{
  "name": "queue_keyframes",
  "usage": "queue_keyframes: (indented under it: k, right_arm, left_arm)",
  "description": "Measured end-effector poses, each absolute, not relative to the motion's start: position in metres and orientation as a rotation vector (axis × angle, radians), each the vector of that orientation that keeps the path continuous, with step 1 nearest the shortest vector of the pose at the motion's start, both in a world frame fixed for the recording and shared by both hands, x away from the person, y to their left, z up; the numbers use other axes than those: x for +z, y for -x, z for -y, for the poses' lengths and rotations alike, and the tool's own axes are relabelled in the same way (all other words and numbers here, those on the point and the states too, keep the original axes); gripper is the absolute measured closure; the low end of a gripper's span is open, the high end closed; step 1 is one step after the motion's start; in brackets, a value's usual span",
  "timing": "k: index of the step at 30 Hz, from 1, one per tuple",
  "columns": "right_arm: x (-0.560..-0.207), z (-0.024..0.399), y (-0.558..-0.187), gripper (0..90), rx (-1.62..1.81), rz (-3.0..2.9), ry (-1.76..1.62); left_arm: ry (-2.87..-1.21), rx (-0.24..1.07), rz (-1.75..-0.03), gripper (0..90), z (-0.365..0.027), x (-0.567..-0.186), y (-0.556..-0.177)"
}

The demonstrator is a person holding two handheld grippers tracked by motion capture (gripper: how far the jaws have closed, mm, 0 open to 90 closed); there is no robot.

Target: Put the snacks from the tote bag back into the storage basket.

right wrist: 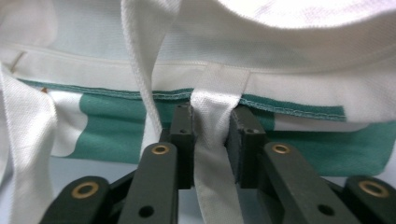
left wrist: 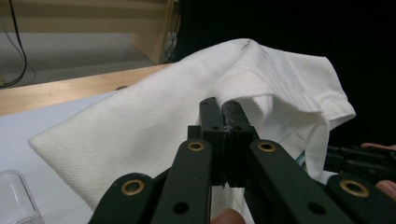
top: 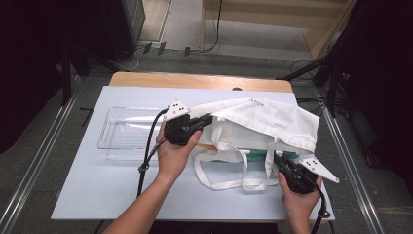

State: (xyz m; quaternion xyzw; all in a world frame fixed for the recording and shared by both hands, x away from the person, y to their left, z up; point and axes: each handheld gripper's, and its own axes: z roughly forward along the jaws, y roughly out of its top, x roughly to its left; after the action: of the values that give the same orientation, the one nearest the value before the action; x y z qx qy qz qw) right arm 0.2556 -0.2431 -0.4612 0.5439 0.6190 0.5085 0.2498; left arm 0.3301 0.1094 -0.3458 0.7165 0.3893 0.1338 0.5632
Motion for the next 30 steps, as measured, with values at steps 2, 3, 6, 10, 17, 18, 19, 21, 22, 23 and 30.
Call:
queue_keyframes:
  k: [2,3,6,10,17,18,19,21,22,23,30]
  right_arm:
    - [-0.460,0.243,-0.252,78.3,1.365,-1.697,-1.463]
    - [-0.460,0.243,-0.250,79.6,1.347,-1.706,-1.448]
    - [-0.461,0.244,-0.245,83.9,1.300,-1.742,-1.429]
    - [-0.464,0.249,-0.235,86.5,1.241,-1.806,-1.443]
    - [-0.469,0.271,-0.213,87.6,1.203,-1.855,-1.498]
    - [-0.470,0.274,-0.211,87.6,1.205,-1.860,-1.502]
    - [-0.471,0.277,-0.209,87.4,1.208,-1.865,-1.517]
    - [-0.475,0.279,-0.209,85.6,1.215,-1.889,-1.547]
    - [-0.477,0.280,-0.209,82.4,1.252,-1.873,-1.555]
    - [-0.477,0.281,-0.207,73.8,1.310,-1.830,-1.553]
    - [-0.437,0.282,-0.185,60.4,1.478,-1.573,-1.401]
  left_arm:
    - [-1.676,0.311,-0.919,90.0,-0.110,-0.345,-0.332]
    - [-1.674,0.312,-0.920,90.0,-0.110,-0.345,-0.333]
    - [-1.671,0.315,-0.922,90.0,-0.110,-0.344,-0.334]
    - [-1.639,0.351,-0.941,90.0,-0.117,-0.334,-0.340]
    - [-1.589,0.351,-0.985,90.0,-0.125,-0.323,-0.358]
    - [-1.583,0.331,-0.993,90.0,-0.125,-0.325,-0.360]
    - [-1.589,0.311,-0.998,90.0,-0.122,-0.328,-0.361]
    - [-1.618,0.305,-0.977,90.0,-0.116,-0.333,-0.360]
    - [-1.618,0.305,-0.977,90.0,-0.116,-0.333,-0.360]
    - [-1.615,0.300,-0.966,90.0,-0.114,-0.337,-0.357]
    - [-1.618,0.290,-0.948,90.0,-0.117,-0.339,-0.352]
